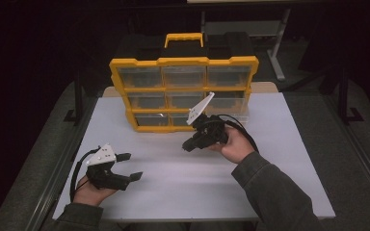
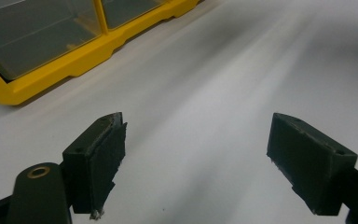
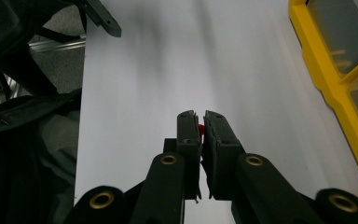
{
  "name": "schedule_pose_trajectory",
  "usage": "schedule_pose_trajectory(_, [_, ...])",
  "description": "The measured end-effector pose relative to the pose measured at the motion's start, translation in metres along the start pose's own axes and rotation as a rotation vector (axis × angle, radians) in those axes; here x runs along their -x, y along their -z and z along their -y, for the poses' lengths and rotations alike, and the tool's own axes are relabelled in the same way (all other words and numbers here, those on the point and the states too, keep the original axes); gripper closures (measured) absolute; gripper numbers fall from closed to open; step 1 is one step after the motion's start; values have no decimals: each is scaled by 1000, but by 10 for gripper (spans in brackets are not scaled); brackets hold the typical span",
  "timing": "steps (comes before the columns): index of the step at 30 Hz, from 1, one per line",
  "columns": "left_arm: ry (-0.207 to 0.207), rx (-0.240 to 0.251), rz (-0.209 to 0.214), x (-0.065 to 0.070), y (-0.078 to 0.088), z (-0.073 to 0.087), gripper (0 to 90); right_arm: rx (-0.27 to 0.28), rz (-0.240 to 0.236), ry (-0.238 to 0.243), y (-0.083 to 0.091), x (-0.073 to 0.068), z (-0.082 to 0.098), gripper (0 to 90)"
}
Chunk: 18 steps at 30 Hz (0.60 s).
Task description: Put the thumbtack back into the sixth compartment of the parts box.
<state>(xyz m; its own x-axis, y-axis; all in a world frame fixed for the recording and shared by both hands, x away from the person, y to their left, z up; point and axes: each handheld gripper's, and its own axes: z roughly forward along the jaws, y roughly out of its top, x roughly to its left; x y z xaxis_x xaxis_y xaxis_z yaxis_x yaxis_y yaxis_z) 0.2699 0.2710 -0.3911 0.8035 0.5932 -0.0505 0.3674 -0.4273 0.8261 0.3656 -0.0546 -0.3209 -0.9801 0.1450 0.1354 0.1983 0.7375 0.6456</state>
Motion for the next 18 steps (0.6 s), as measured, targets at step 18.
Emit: schedule_pose_trajectory(18, [2, 2, 3, -1, 0, 0, 189, 6, 14, 5, 28, 5, -22, 842])
